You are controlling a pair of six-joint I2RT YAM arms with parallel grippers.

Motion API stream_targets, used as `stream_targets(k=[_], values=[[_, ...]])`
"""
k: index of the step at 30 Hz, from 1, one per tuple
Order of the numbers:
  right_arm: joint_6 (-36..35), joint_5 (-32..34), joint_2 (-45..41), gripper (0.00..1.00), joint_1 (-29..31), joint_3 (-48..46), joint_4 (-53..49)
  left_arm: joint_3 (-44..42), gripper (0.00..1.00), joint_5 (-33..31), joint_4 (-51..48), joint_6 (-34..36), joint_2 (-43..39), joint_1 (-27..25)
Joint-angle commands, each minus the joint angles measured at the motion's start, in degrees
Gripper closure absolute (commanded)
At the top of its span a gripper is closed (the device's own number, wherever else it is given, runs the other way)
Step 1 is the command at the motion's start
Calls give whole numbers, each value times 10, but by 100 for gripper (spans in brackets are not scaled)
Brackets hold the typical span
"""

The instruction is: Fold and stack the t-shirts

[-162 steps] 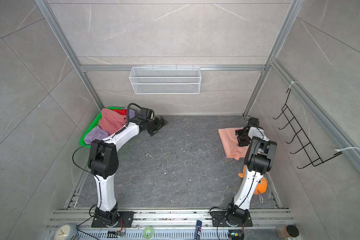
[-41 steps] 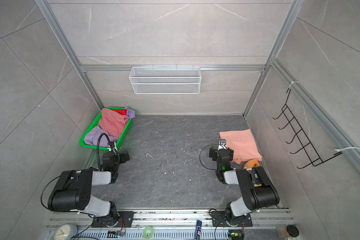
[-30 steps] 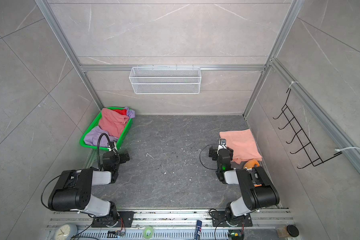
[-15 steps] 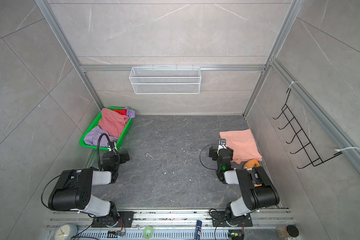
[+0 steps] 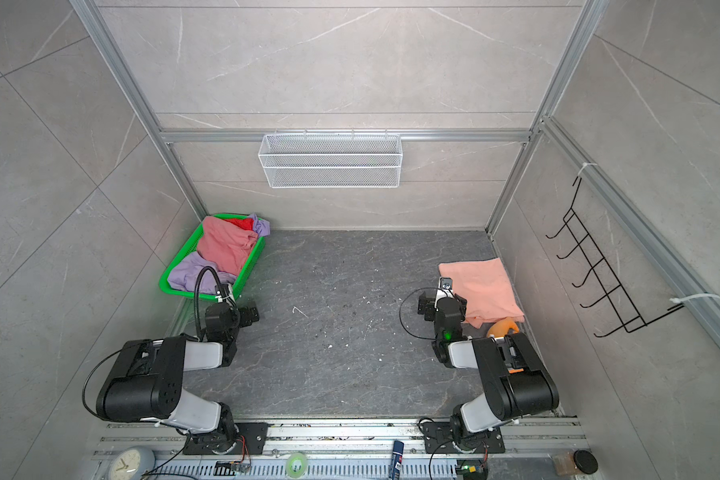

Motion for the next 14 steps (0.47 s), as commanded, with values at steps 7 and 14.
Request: stream_targets(k=[7,14], values=[[3,-12,-1,0,-5,0,7,7,0,-5,32,13,-3,-2],[1,-27,-6,0,-13,-4,8,6,0,-4,35,13,-5,-1]])
